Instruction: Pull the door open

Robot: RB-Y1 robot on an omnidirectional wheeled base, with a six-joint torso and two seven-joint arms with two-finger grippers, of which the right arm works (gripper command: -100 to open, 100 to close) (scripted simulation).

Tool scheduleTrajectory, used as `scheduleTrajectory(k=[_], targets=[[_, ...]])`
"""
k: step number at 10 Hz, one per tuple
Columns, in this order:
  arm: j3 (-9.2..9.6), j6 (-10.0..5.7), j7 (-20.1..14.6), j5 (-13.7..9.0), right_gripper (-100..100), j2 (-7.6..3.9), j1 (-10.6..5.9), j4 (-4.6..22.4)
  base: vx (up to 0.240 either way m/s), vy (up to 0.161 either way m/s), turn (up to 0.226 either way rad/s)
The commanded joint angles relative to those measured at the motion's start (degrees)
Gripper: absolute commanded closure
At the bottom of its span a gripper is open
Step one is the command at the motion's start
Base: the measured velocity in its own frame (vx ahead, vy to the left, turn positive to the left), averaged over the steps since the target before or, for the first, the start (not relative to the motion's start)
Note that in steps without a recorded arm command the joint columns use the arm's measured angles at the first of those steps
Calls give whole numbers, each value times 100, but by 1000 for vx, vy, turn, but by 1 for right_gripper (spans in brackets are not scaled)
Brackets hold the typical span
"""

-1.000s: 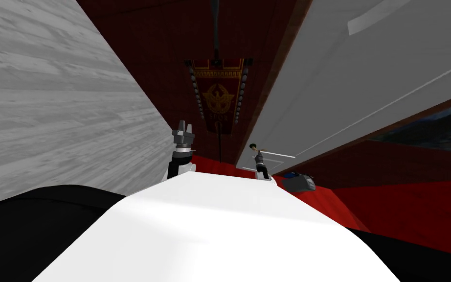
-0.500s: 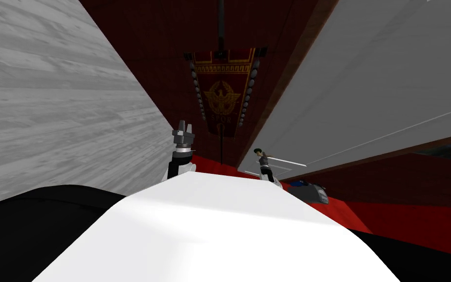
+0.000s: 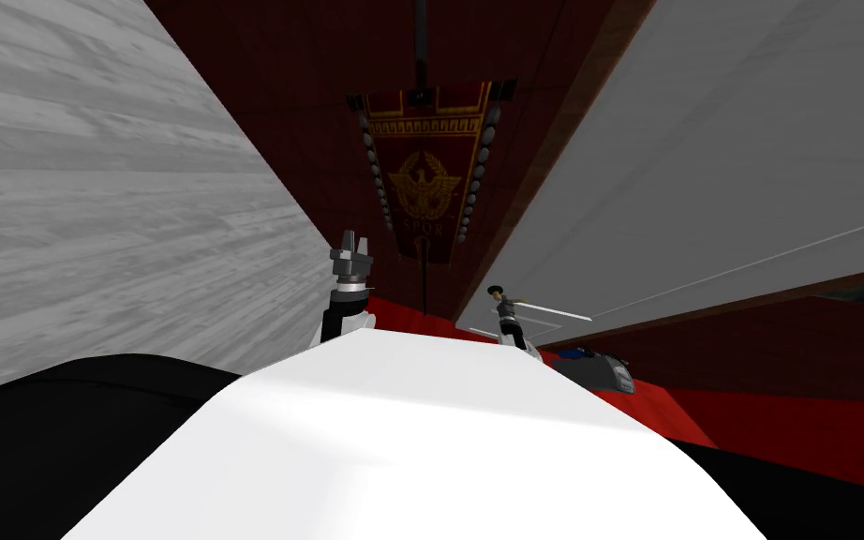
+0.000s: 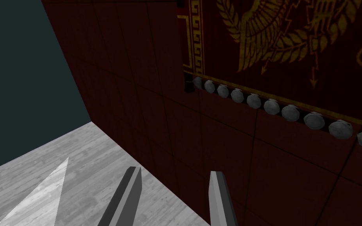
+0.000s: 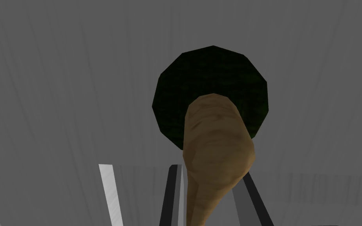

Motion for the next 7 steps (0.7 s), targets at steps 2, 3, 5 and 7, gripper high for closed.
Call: scheduleTrajectory(k=[2,3,5,7], targets=[[0,-10,9,4,100,-5,-2,-6,0,0,0],[0,-10,9,4,100,-5,-2,-6,0,0,0],[121,-125,-169,34,100,-135,107,-14,-161,-70,173],[235,-248,-335,65,100,-266,208,-30,-205,-65,155]])
